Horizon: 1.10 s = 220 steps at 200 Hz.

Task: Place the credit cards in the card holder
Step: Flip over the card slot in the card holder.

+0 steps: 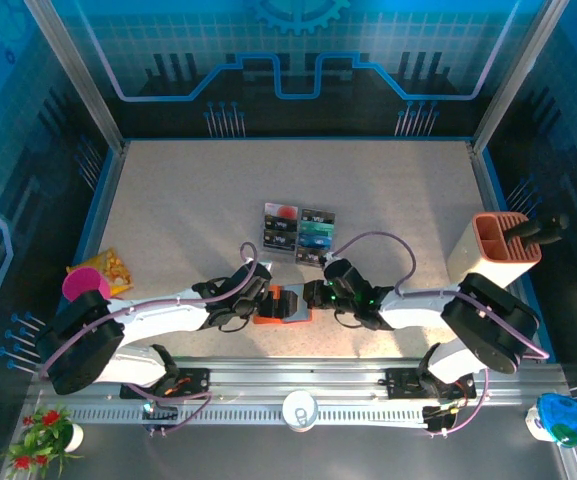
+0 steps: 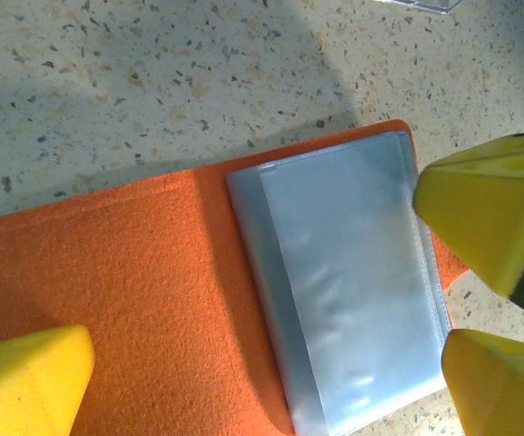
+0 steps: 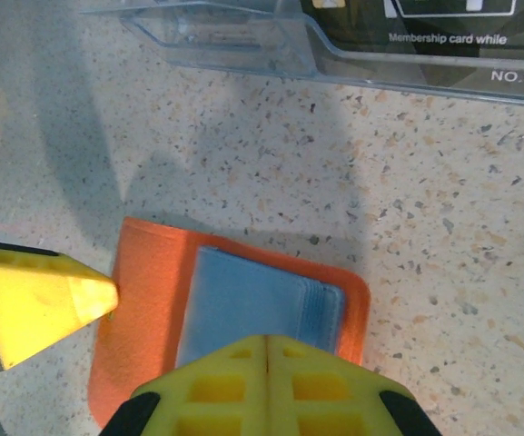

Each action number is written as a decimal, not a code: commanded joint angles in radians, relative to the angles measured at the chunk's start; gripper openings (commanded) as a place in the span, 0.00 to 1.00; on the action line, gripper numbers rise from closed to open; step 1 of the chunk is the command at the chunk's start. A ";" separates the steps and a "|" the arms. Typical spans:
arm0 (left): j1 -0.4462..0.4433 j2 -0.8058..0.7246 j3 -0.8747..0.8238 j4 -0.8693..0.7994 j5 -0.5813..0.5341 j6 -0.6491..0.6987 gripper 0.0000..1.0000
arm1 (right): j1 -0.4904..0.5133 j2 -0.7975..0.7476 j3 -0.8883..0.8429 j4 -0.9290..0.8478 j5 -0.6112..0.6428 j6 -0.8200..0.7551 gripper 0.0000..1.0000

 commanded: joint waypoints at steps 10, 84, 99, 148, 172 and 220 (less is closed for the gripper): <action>-0.006 0.023 0.003 -0.041 -0.034 0.043 0.99 | -0.019 0.044 0.022 -0.003 -0.018 -0.025 0.03; -0.008 0.066 0.029 -0.082 -0.076 0.090 0.99 | -0.036 0.111 0.000 0.048 -0.068 -0.018 0.01; -0.008 0.073 0.032 -0.085 -0.078 0.095 0.99 | -0.036 0.127 0.003 0.060 -0.085 -0.016 0.01; -0.014 0.096 0.041 -0.092 -0.092 0.103 0.99 | -0.026 0.152 0.018 0.067 -0.112 -0.018 0.00; -0.015 0.099 0.040 -0.093 -0.096 0.103 0.99 | -0.025 0.136 0.019 0.059 -0.112 -0.022 0.00; -0.018 0.089 0.045 -0.092 -0.098 0.103 0.99 | -0.042 0.016 0.051 -0.070 -0.068 -0.075 0.00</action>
